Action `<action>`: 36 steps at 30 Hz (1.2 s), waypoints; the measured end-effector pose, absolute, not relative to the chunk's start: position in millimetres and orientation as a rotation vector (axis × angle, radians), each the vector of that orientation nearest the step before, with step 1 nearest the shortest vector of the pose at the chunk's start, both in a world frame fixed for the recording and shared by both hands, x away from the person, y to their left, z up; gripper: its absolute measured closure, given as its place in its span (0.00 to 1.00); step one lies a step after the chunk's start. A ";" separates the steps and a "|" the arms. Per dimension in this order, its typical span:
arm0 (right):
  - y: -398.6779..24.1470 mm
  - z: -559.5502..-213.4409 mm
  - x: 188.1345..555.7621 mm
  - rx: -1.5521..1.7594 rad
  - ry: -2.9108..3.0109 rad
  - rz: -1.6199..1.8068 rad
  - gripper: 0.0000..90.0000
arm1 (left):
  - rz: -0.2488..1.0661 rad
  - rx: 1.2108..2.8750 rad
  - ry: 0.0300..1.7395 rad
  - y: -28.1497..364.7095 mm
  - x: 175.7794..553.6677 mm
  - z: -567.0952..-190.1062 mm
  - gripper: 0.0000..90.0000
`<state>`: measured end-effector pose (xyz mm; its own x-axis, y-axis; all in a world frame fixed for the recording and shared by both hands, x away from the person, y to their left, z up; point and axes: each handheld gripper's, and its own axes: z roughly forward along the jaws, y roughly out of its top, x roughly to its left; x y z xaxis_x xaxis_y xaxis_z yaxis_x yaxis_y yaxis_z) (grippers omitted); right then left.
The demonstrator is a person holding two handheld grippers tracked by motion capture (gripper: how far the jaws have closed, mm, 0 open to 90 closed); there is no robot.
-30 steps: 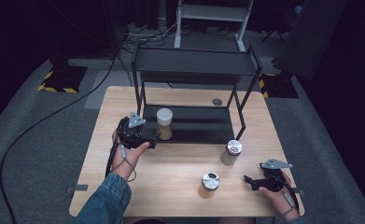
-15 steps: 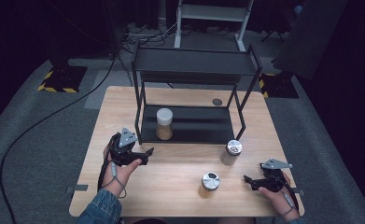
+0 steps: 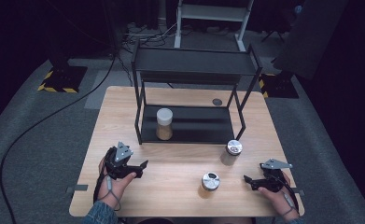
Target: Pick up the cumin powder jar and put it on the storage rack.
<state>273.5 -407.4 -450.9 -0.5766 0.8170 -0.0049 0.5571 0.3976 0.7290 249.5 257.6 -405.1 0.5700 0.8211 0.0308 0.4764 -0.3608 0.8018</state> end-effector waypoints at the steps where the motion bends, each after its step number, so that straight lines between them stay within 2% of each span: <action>1: -407.4 -450.9 273.5 1.188 2.298 0.991 0.04 | 0.559 2.023 1.039 258.0 248.6 -407.2 0.10; 16: -407.1 -451.1 272.8 1.190 2.295 0.990 0.04 | 0.528 2.063 1.095 266.1 240.0 -436.6 0.10; 36: -407.1 -451.0 272.8 1.190 2.295 0.991 0.04 | 0.484 2.119 1.154 264.8 241.9 -448.8 0.09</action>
<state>272.8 -407.1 -451.0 -0.5743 0.8187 -0.0048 0.5580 0.3957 0.7294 241.9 264.8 -448.8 0.5404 0.8414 0.0059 0.5937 -0.3863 0.7059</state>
